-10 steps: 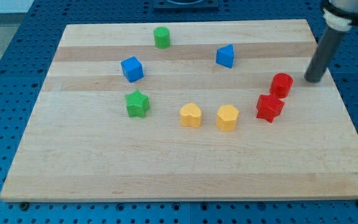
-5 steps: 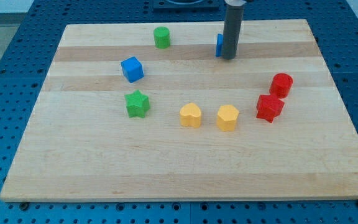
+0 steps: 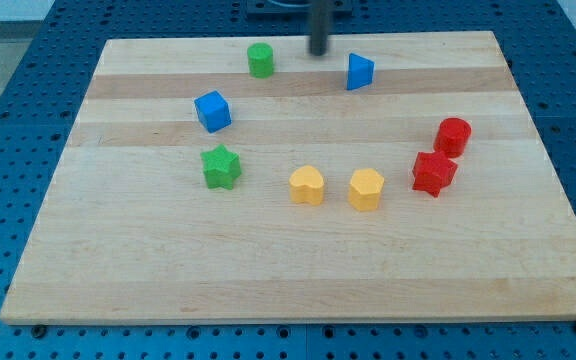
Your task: Push the green circle towards the blue cube
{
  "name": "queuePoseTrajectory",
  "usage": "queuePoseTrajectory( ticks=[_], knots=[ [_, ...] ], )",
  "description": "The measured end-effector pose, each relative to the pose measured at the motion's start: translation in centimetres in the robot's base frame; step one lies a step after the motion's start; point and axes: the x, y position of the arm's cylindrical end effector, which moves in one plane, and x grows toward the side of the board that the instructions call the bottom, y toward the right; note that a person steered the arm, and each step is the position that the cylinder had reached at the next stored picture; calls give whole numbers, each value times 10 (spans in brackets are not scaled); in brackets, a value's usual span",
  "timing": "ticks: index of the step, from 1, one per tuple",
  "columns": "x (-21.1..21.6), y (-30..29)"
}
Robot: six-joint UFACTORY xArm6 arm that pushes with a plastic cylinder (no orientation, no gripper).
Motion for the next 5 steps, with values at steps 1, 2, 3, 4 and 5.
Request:
queuePoseTrajectory(
  ticks=[1,2,3,4,5],
  knots=[
    [11,-59],
    [25,-60],
    [18,-109],
    [37,-184],
    [46,-148]
  ],
)
